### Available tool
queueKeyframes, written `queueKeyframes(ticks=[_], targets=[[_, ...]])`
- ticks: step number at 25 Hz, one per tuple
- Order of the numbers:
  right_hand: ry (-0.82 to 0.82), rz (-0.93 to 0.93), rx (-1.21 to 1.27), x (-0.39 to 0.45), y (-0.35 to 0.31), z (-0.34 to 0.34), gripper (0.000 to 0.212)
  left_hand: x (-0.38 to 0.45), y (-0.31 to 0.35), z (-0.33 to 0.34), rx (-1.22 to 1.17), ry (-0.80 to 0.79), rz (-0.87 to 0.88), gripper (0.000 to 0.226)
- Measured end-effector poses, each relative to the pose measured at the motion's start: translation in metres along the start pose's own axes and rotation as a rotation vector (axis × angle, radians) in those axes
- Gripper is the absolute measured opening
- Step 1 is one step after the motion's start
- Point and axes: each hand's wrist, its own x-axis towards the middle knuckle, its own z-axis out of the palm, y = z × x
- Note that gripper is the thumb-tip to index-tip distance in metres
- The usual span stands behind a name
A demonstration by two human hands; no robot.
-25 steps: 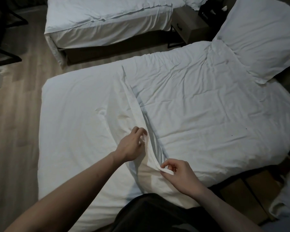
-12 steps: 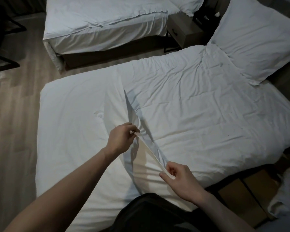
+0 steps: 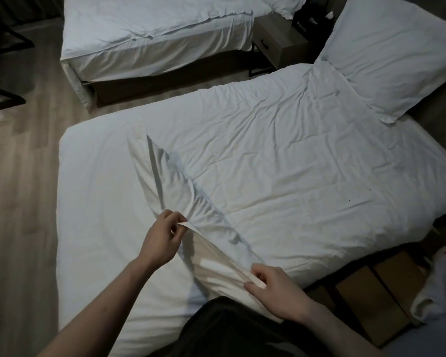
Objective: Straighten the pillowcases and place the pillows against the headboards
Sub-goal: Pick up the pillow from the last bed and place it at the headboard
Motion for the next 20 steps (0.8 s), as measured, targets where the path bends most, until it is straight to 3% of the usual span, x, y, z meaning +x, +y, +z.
queueKeyframes(ticks=[3,7,11,14,20], targets=[[0.056,0.003,0.047,-0.002,0.002,-0.010,0.035,0.020,-0.010,0.001,0.055,0.001,0.008,0.019],[0.241,0.010,0.066,0.006,0.022,-0.053,0.031,0.075,-0.009,0.006,0.264,-0.122,0.027,0.028],[0.306,-0.060,0.054,0.016,0.024,-0.110,0.033,0.140,0.050,0.025,0.336,-0.120,0.110,0.013],[0.341,-0.095,0.094,0.025,0.029,-0.159,0.032,0.173,0.097,0.049,0.415,-0.170,0.064,0.013],[0.369,-0.046,0.216,0.032,0.099,-0.261,0.036,0.219,0.209,0.087,-0.092,0.081,-0.065,0.021]])
